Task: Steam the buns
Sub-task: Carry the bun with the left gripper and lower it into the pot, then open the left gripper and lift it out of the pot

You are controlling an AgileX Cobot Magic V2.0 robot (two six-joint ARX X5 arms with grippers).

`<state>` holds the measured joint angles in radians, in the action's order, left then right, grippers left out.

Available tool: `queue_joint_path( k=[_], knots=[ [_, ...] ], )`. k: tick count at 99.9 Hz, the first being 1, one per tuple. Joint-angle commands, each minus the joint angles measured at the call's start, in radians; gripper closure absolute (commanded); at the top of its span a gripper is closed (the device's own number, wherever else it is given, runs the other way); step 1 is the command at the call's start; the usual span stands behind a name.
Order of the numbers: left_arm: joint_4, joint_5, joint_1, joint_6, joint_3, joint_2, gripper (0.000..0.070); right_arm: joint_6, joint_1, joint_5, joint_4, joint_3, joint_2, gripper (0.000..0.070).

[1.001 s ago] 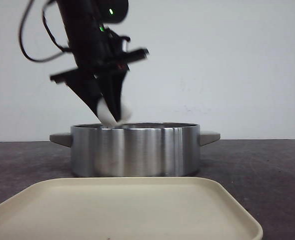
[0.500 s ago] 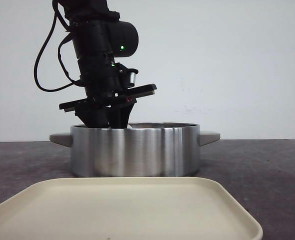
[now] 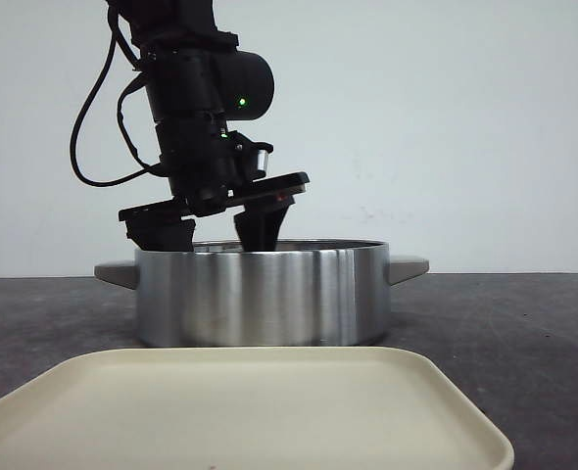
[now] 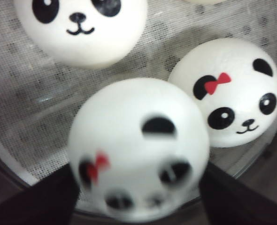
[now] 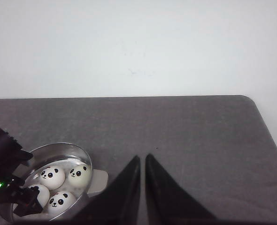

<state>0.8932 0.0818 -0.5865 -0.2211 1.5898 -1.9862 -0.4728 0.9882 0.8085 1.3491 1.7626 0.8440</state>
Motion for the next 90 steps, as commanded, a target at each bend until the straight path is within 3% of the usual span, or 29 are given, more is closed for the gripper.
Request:
queue_joint_path(
  k=[1, 36, 65, 70, 81, 90],
  knots=[
    [0.012, -0.003, -0.002, 0.000, 0.027, -0.027, 0.0133, -0.015, 0.011, 0.002, 0.066, 0.017, 0.010, 0.0691],
    [0.073, -0.009, 0.004, 0.001, 0.143, -0.027, 0.0131, -0.018, 0.011, 0.002, 0.066, 0.017, 0.010, 0.0691],
    [0.206, -0.038, 0.010, 0.002, 0.359, -0.023, 0.0159, -0.017, 0.011, 0.005, 0.066, 0.016, 0.010, 0.0691],
    [0.219, -0.068, 0.010, -0.001, 0.394, -0.008, 0.0218, -0.013, 0.011, 0.009, 0.066, 0.016, 0.010, 0.0691],
    [0.179, -0.092, 0.000, -0.009, 0.410, 0.092, 0.0445, -0.006, 0.011, 0.050, 0.067, 0.001, 0.010, 0.0691],
    [0.164, -0.107, -0.013, -0.029, 0.410, 0.203, 0.0484, -0.005, 0.011, 0.065, 0.067, -0.023, 0.008, 0.0690]
  ],
)
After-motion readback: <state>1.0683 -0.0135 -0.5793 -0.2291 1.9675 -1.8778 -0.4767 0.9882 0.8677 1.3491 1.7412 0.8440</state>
